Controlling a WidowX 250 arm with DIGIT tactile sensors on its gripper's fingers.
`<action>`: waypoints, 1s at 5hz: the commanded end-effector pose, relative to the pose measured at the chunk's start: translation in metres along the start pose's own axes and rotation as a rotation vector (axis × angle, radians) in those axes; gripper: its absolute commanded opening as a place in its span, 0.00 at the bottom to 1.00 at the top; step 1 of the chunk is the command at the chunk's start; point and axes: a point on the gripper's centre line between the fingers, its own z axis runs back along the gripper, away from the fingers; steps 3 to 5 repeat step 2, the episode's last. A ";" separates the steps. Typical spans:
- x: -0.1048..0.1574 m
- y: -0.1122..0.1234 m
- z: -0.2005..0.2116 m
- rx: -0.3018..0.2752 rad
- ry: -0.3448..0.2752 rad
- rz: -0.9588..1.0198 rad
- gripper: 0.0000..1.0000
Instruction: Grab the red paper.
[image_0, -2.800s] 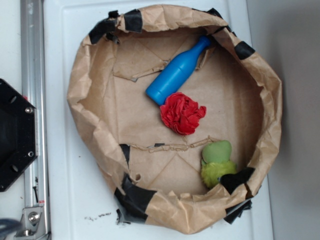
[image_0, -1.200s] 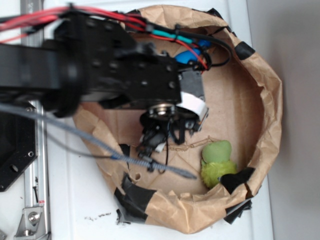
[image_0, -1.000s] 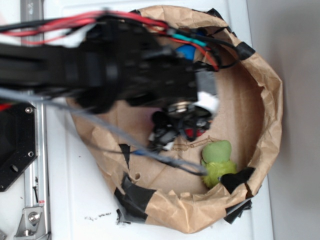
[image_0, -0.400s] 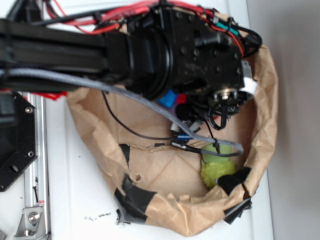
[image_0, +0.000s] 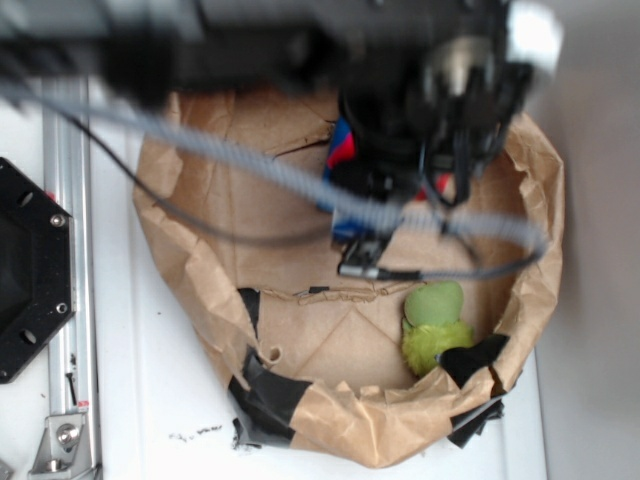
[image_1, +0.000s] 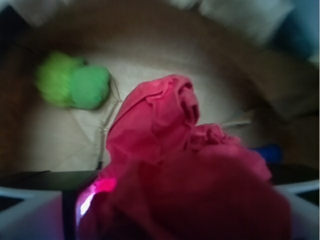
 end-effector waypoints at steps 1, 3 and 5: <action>-0.019 0.002 0.073 -0.122 -0.077 0.400 0.00; -0.020 0.001 0.074 -0.090 -0.104 0.456 0.00; -0.020 0.001 0.074 -0.090 -0.104 0.456 0.00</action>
